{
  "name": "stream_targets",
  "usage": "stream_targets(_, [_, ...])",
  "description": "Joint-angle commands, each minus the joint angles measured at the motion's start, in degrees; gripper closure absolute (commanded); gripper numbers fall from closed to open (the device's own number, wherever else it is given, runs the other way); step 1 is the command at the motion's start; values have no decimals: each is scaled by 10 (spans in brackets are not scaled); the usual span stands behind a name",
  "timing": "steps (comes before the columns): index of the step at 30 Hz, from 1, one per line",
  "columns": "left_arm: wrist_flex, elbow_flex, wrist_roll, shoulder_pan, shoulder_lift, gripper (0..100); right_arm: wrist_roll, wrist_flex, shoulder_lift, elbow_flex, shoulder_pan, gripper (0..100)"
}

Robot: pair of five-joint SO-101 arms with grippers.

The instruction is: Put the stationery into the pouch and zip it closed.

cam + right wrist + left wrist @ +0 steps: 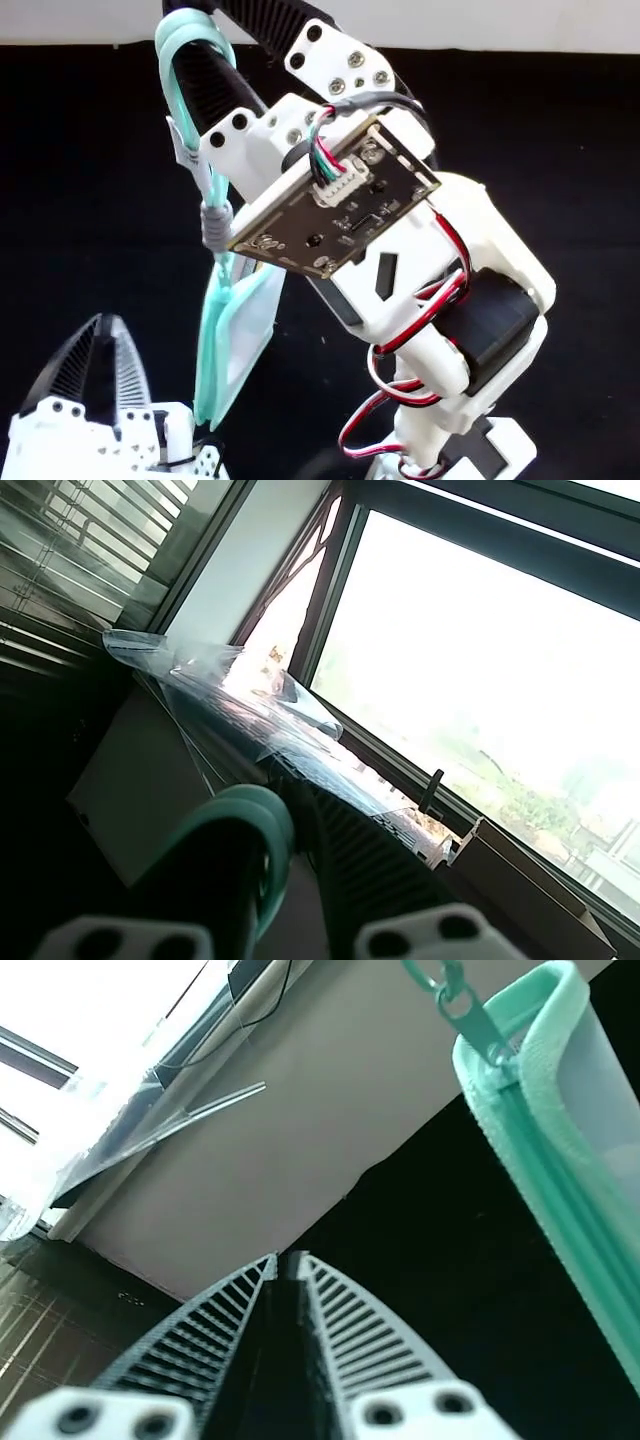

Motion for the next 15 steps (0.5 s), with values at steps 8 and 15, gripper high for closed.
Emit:
stream_targets(8, [18,-51,270,-37,-2,734,4,1,-6,1,-1,991])
stream_targets(15, [22,-109,328,-41,-1,734,4,1,-5,1,-1,991])
